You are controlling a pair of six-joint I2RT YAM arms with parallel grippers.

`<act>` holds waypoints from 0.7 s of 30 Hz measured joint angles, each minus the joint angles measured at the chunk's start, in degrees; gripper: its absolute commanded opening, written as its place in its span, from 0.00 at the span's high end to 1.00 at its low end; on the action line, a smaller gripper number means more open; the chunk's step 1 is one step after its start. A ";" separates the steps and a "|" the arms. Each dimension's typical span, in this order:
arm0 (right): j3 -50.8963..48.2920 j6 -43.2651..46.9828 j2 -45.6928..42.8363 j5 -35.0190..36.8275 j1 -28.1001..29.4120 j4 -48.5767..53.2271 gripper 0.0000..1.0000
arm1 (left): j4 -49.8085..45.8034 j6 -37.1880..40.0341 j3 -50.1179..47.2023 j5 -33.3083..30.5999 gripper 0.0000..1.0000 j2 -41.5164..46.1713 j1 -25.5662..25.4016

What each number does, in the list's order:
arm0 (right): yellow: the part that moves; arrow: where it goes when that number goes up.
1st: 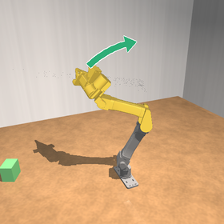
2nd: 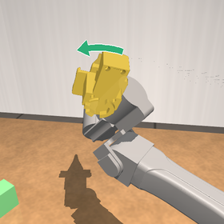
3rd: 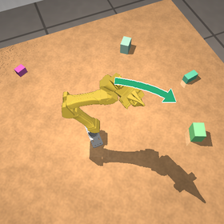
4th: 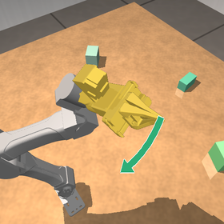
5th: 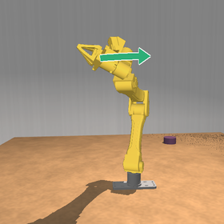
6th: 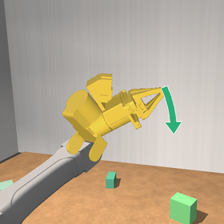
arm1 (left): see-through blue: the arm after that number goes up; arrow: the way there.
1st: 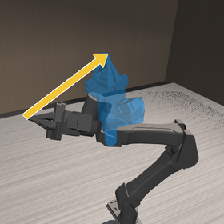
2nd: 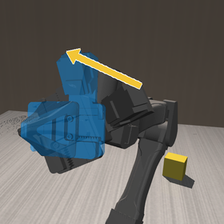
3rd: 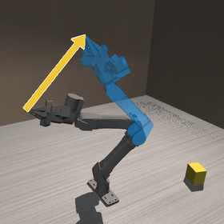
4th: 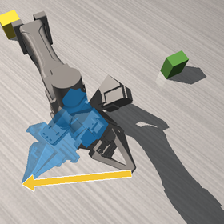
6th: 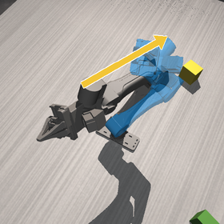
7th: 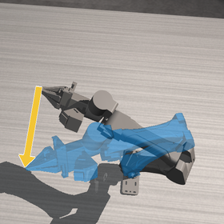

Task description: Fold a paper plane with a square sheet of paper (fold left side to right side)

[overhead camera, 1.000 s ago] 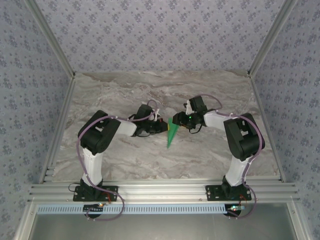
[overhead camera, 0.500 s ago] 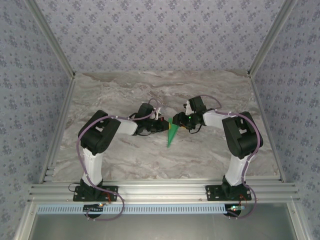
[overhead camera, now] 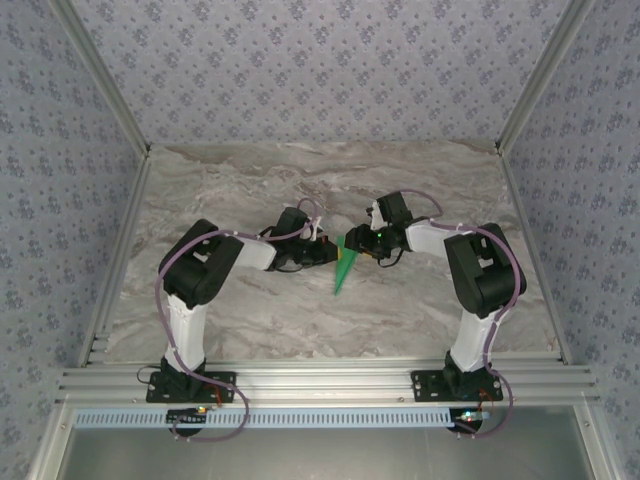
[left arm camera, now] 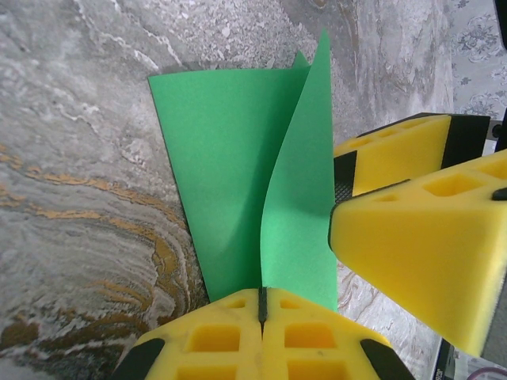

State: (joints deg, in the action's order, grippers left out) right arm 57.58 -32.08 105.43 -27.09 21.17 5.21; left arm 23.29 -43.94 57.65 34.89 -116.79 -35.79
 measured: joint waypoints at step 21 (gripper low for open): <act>4.76 1.49 -1.33 0.31 2.40 2.36 0.51 | -0.24 0.94 0.07 -0.20 1.00 -0.02 0.00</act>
State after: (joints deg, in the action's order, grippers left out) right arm 62.35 -30.59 104.09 -26.79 23.57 7.57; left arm 23.05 -43.00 57.71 34.70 -116.81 -35.79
